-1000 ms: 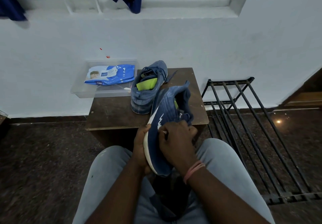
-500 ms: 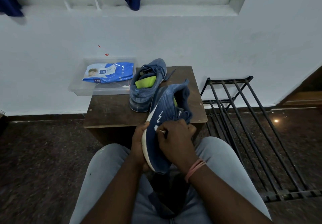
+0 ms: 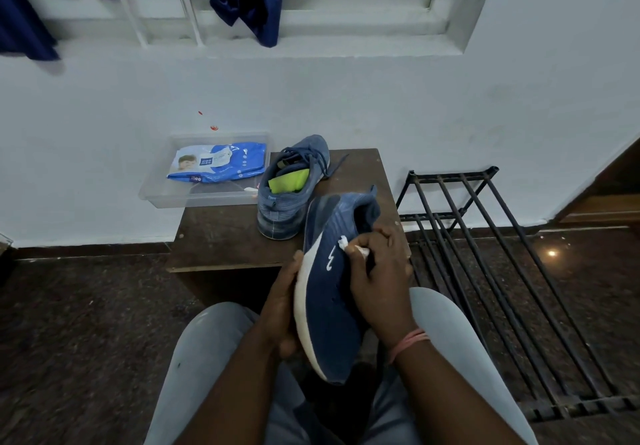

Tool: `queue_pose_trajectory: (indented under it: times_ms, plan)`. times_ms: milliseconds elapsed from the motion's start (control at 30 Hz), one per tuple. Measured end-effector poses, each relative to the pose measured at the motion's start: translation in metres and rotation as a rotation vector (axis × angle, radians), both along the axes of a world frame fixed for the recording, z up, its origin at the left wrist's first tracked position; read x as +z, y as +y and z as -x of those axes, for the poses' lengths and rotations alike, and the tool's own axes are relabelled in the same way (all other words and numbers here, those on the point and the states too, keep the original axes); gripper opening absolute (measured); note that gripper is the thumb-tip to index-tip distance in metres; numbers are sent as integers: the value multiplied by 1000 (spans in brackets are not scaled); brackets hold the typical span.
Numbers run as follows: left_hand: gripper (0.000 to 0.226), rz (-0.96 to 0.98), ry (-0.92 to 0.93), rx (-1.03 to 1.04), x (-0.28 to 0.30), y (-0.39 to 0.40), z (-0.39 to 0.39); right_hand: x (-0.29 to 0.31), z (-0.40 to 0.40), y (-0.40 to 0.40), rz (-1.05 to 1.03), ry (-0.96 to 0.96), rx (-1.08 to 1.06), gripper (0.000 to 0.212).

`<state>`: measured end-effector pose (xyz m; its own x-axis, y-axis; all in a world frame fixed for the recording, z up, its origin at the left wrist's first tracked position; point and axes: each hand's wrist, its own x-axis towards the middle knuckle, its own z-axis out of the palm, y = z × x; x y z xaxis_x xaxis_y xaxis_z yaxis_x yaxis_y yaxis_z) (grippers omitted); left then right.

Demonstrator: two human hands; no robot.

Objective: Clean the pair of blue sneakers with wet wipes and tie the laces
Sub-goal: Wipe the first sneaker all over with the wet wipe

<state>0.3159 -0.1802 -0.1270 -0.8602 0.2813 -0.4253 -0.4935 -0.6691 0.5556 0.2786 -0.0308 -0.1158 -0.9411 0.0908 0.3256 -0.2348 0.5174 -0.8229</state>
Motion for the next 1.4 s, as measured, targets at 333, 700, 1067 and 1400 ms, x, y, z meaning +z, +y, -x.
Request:
queue_pose_trajectory:
  times_ms: [333, 700, 1067, 1400]
  plan:
    - [48, 151, 21, -72, 32, -6, 10, 37, 3, 2, 336, -139, 232, 8]
    - [69, 511, 303, -122, 101, -27, 45, 98, 10, 25, 862, -331, 535, 17]
    - [68, 384, 278, 1, 123, -7, 38, 164, -13, 21, 424, 65, 368, 32]
    - [78, 247, 145, 16, 118, -6, 12, 143, -21, 18, -64, 166, 522, 14]
